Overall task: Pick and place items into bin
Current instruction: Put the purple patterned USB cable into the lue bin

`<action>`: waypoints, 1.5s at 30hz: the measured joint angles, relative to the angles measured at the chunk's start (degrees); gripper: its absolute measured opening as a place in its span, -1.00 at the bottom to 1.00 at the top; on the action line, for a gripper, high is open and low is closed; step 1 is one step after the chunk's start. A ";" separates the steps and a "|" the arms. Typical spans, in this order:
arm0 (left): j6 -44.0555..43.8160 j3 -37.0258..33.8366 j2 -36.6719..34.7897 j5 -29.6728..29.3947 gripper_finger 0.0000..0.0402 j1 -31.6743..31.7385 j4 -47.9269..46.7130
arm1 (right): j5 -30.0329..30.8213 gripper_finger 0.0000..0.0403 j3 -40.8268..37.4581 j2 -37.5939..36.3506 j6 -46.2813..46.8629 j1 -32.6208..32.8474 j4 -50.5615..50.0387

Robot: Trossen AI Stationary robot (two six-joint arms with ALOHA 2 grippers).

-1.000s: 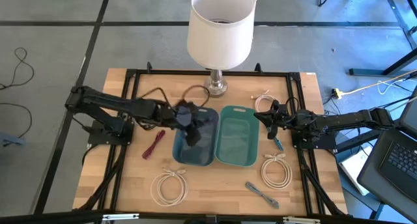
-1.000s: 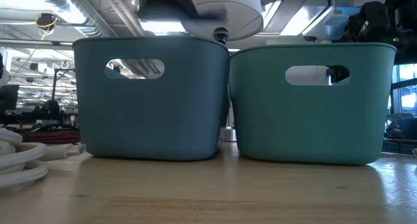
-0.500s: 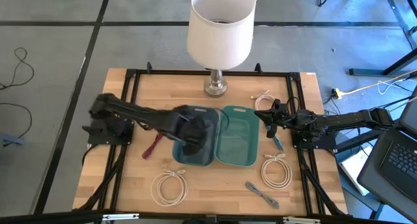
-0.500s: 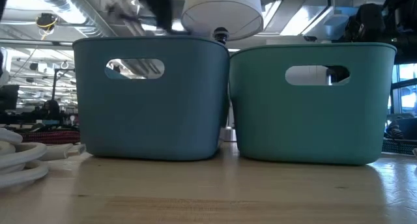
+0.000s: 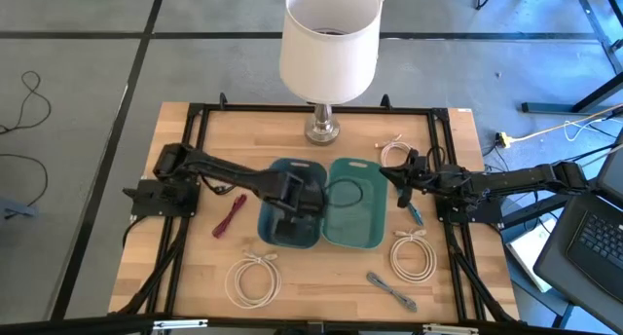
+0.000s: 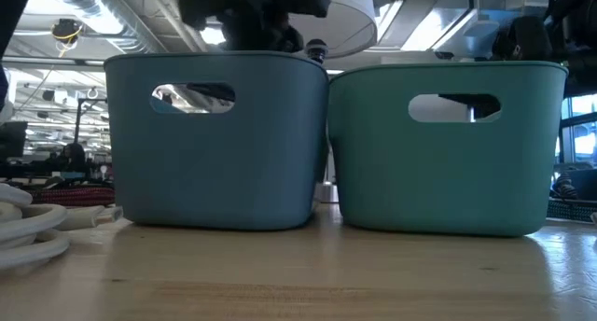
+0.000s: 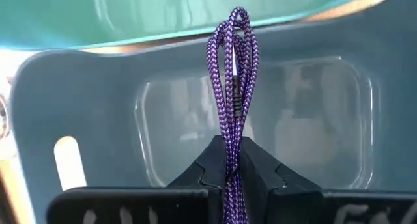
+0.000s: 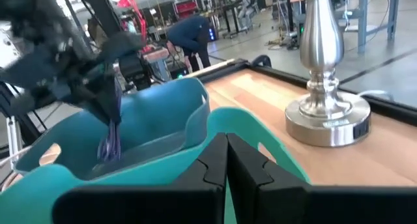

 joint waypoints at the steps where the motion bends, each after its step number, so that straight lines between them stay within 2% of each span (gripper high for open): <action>1: 0.03 -0.80 -0.53 0.64 -0.90 0.70 0.09 | 0.00 -0.95 0.00 0.00 0.00 0.00 -0.20; 4: 1.19 -4.50 -2.59 3.07 -0.90 2.70 2.55 | 0.00 -0.95 0.01 0.00 0.03 0.00 -0.23; 9: 5.79 -13.35 -5.26 11.10 -0.90 5.77 14.10 | 0.01 -0.95 0.00 0.00 0.07 0.00 -0.22; 15: 6.07 -18.84 -5.58 12.26 -0.90 8.12 17.41 | 0.00 -0.95 0.00 0.00 0.25 0.00 -0.09; 20: 6.59 -22.53 -5.58 15.73 -0.90 9.81 22.56 | 0.00 -0.95 0.01 0.00 1.24 0.00 -0.06; 29: 5.75 -25.18 -5.58 15.63 -0.85 10.79 26.07 | 0.01 -0.95 0.00 0.00 1.51 0.00 -0.17; 36: 8.44 -25.18 -5.58 15.33 -0.62 10.68 27.11 | 0.00 -0.95 0.01 0.00 1.51 0.02 -0.19; 45: 8.57 -25.17 -5.58 9.33 -0.32 10.52 27.26 | 0.00 -0.95 0.00 0.00 1.51 0.00 -0.19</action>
